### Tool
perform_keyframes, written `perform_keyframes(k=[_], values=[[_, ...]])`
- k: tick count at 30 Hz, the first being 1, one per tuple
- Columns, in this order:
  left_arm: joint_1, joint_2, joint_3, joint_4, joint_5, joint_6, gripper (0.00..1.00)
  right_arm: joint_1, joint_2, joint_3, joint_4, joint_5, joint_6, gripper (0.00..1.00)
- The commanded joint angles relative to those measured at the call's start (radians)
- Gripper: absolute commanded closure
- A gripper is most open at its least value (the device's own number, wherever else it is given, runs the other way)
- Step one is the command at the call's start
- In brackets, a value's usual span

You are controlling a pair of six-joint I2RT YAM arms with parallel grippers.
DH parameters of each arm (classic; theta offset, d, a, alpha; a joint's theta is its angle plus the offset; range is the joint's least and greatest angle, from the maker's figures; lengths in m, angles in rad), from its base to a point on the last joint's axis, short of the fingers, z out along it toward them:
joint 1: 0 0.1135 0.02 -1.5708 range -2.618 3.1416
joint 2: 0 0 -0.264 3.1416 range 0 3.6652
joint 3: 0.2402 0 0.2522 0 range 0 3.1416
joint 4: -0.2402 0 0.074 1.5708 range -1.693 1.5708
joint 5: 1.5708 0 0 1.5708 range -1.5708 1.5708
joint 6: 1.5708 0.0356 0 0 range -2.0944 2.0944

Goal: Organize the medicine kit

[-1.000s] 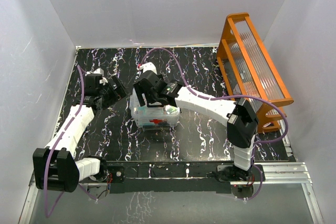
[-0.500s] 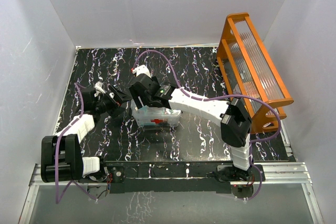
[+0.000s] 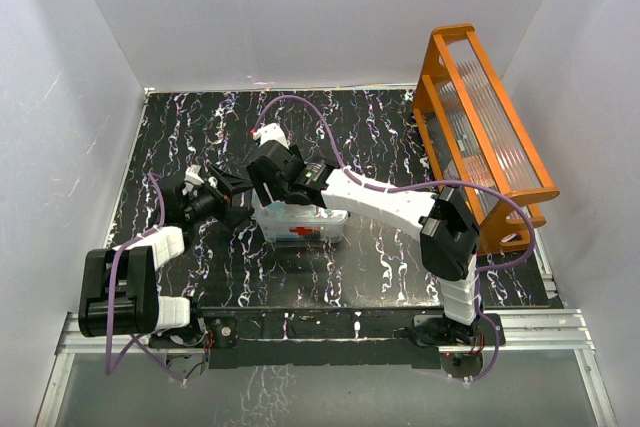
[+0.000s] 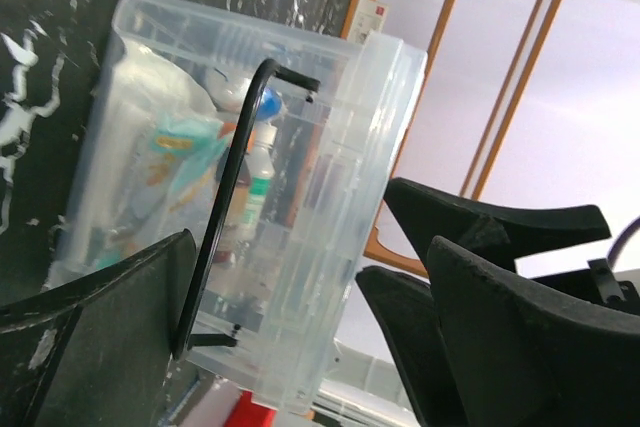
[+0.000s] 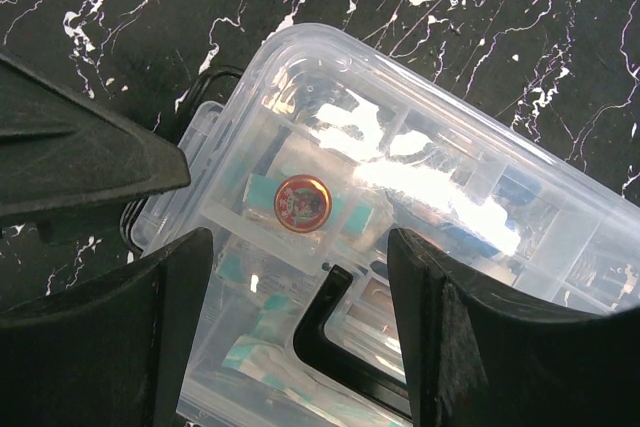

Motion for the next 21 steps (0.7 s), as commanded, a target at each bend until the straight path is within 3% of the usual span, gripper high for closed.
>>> perform_keyframes(k=[1, 16, 21], values=[[-0.007, -0.042, 0.034, 0.045, 0.085, -0.137, 0.01, 0.002, 0.02, -0.03, -0.038, -0.022, 0.027, 0.33], [-0.007, -0.164, 0.134, -0.397, 0.004, 0.125, 0.08, 0.002, 0.008, -0.044, -0.015, -0.016, 0.045, 0.34], [-0.007, -0.193, 0.156, -0.478, -0.012, 0.178, 0.16, 0.002, 0.013, -0.044, -0.011, -0.017, 0.045, 0.35]])
